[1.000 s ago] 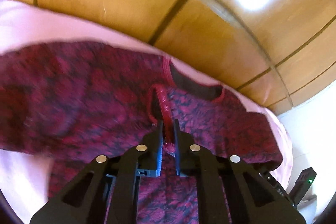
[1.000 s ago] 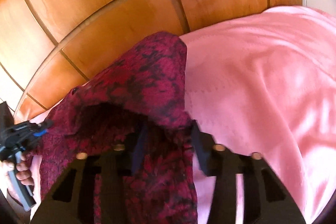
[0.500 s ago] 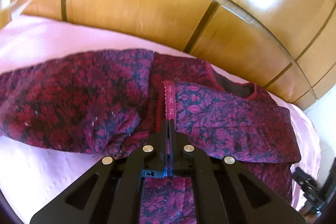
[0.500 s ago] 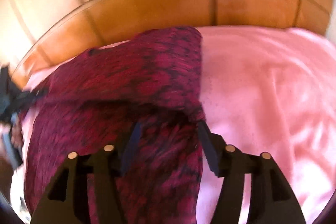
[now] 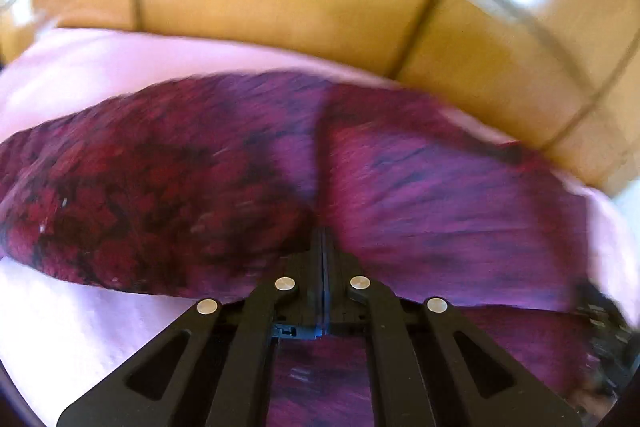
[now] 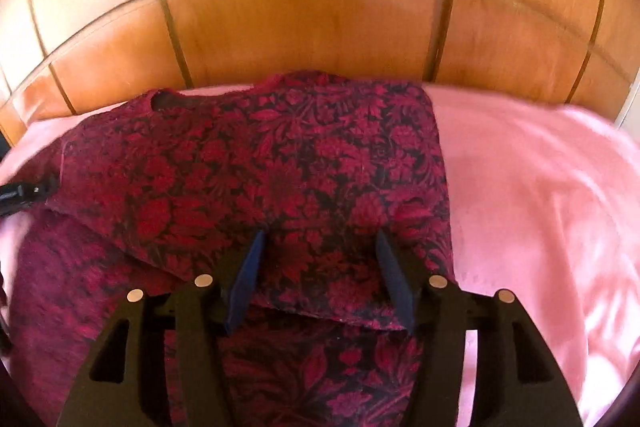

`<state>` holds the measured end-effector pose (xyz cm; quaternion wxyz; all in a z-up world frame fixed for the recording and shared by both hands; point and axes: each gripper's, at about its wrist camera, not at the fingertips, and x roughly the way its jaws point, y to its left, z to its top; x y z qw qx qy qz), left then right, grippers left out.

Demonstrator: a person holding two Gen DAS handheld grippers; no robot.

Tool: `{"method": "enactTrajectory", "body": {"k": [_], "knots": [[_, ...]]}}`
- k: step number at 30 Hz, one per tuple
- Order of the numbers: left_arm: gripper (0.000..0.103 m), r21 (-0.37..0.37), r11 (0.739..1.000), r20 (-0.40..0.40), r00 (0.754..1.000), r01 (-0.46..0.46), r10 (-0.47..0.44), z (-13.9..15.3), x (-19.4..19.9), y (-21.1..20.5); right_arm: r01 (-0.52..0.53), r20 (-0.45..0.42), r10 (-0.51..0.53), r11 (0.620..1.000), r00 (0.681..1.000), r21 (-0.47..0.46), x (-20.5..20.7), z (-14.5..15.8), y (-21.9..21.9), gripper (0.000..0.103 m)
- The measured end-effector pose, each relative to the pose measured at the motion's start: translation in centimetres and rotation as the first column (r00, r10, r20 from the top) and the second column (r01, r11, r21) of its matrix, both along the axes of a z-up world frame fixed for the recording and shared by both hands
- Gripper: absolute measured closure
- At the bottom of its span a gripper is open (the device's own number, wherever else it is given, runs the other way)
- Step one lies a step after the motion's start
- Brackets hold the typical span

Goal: Fold small clothes

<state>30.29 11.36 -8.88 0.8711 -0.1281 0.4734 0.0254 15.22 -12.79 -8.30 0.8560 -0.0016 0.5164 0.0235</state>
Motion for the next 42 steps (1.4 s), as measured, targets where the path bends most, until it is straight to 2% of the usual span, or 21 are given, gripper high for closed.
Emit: {"method": "enactTrajectory", "body": {"k": [5,9,10,11,13,15,16,17,18,20,23,24,27,30,31,32,33,34,36,38,42], "knots": [[0.103,-0.086,0.996,0.037,0.999,-0.010,0.013,0.6,-1.4,1.4,0.000,0.011,0.000,0.999,1.000,-0.049,0.0,-0.2,0.4,0.041],[0.103,-0.191,0.981,0.068,0.997,-0.013,0.026,1.6,-4.3,3.8,0.000,0.015,0.001,0.998,1.000,-0.056,0.0,-0.1,0.7,0.041],[0.100,-0.193,0.981,0.063,0.997,-0.035,0.048,1.8,-5.1,4.3,-0.001,0.017,0.002,0.998,1.000,-0.059,-0.1,0.0,0.7,0.041],[0.093,-0.200,0.978,0.057,0.996,-0.060,0.073,2.0,-5.8,5.1,-0.001,0.018,0.002,0.998,1.000,-0.060,-0.1,0.0,0.6,0.041],[0.084,-0.270,0.958,0.065,0.990,-0.101,0.122,2.2,-7.7,7.7,0.000,0.022,0.001,0.998,1.000,-0.055,0.0,0.0,0.8,0.041],[0.084,-0.317,0.936,0.081,0.979,-0.150,0.185,2.3,-9.6,10.7,-0.001,0.025,0.003,0.998,1.000,-0.057,-0.4,0.0,0.6,0.041],[0.076,-0.336,0.924,0.085,0.971,-0.182,0.222,2.3,-10.6,12.2,-0.002,0.025,0.004,0.998,1.000,-0.063,-0.4,0.0,0.6,0.041],[0.060,-0.362,0.908,0.084,0.962,-0.212,0.259,2.2,-11.4,13.8,-0.003,0.028,0.005,0.998,1.000,-0.070,-0.4,0.0,0.7,0.041],[0.055,-0.400,0.877,0.084,0.942,-0.267,0.325,2.0,-12.5,16.1,-0.004,0.030,0.006,0.997,1.000,-0.077,-0.4,0.0,0.7,0.041],[0.055,-0.434,0.829,0.079,0.902,-0.352,0.424,1.7,-14.2,19.5,-0.005,0.037,0.009,0.995,0.999,-0.100,-0.4,0.1,0.9,0.040],[0.055,-0.477,0.747,0.061,0.830,-0.464,0.555,1.4,-16.5,24.6,-0.004,0.041,0.009,0.993,0.999,-0.119,-0.4,0.0,1.1,0.039],[0.055,-0.505,0.710,0.040,0.808,-0.491,0.587,0.9,-17.1,26.3,-0.004,0.042,0.009,0.993,0.999,-0.120,-0.4,0.0,1.1,0.039],[0.055,-0.582,0.616,-0.016,0.764,-0.531,0.645,-0.4,-17.9,29.5,-0.002,0.043,0.007,0.993,0.999,-0.118,-0.4,0.0,1.0,0.038],[0.055,-0.635,0.551,-0.041,0.736,-0.541,0.676,-0.9,-17.8,30.8,-0.002,0.043,0.007,0.993,0.999,-0.121,-0.4,-0.1,1.0,0.038],[0.055,-0.632,0.549,-0.040,0.730,-0.547,0.682,-0.9,-17.5,30.9,-0.002,0.044,0.007,0.992,0.999,-0.124,-0.5,-0.1,1.0,0.038],[0.057,-0.615,0.558,-0.036,0.727,-0.557,0.686,-0.8,-17.1,31.1,-0.001,0.044,0.007,0.992,0.999,-0.125,-0.4,-0.1,1.1,0.038],[0.073,-0.586,0.577,-0.033,0.728,-0.569,0.685,-0.6,-16.6,30.9,-0.001,0.045,0.007,0.992,0.999,-0.126,-0.4,-0.1,1.1,0.038],[0.081,-0.552,0.598,-0.033,0.732,-0.581,0.680,-0.3,-15.9,30.7,-0.001,0.045,0.006,0.992,0.999,-0.127,-0.5,0.0,1.1,0.038],[0.089,-0.510,0.635,-0.028,0.749,-0.580,0.662,0.3,-15.4,31.0,-0.001,0.045,0.007,0.992,0.999,-0.126,-0.5,0.0,1.1,0.038],[0.091,-0.486,0.659,-0.005,0.756,-0.574,0.655,1.2,-15.1,30.9,-0.001,0.045,0.007,0.992,0.999,-0.124,-0.5,0.0,1.0,0.038],[0.093,-0.486,0.715,0.093,0.783,-0.503,0.614,4.1,-14.8,29.3,0.000,0.047,0.006,0.993,0.999,-0.122,-0.4,0.0,1.0,0.038]]}}
